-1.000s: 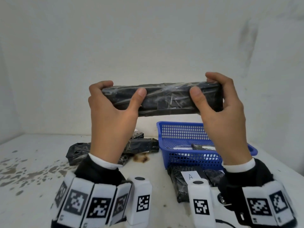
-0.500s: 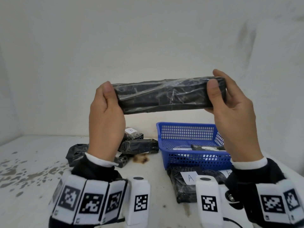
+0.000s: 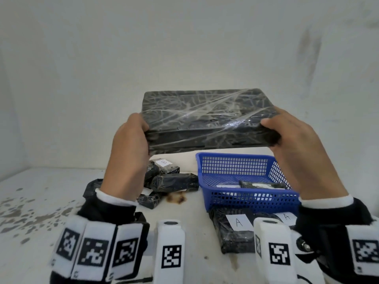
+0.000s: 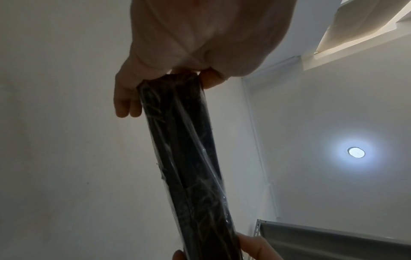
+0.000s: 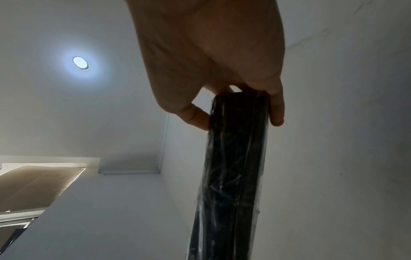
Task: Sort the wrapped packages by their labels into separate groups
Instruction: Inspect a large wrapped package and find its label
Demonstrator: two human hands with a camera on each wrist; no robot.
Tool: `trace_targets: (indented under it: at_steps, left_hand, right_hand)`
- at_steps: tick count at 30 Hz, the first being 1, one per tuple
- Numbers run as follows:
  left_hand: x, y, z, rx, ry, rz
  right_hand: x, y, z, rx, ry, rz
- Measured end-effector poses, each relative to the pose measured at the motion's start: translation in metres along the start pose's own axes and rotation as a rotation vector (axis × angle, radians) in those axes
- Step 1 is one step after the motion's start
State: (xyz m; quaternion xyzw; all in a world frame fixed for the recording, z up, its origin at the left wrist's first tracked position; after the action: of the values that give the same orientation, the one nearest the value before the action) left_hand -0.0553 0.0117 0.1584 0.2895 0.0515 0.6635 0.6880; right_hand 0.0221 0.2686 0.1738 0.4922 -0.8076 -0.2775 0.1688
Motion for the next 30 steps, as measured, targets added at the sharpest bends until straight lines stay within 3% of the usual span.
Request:
trace_targets:
  at_steps: [8, 11, 14, 30]
  left_hand:
    - [0.012, -0.003, 0.004, 0.113, 0.261, -0.161]
    - [0.008, 0.002, 0.002, 0.165, 0.419, -0.140]
    - [0.005, 0.004, -0.006, 0.076, 0.339, -0.131]
    - [0.004, -0.004, 0.006, 0.201, 0.508, -0.014]
  right_hand:
    - [-0.001, -0.001, 0.001, -0.020, -0.188, -0.039]
    - [0.001, -0.002, 0.001, -0.029, -0.225, -0.021]
    - [0.003, -0.003, 0.000, -0.062, -0.225, 0.003]
    - [0.020, -0.020, -0.012, -0.094, -0.368, 0.081]
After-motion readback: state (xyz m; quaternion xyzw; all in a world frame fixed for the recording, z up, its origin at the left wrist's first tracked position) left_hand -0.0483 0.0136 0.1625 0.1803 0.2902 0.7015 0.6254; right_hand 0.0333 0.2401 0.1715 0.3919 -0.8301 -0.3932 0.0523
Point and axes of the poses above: each hand's wrist, its own y-axis towards the middle knuckle, its own x-axis out of the palm, z = x × y, the point moved 8 cm from there along y, towards the middle knuckle, and after that the axes turned 2 degrees about -y, right-handed, at the moved point
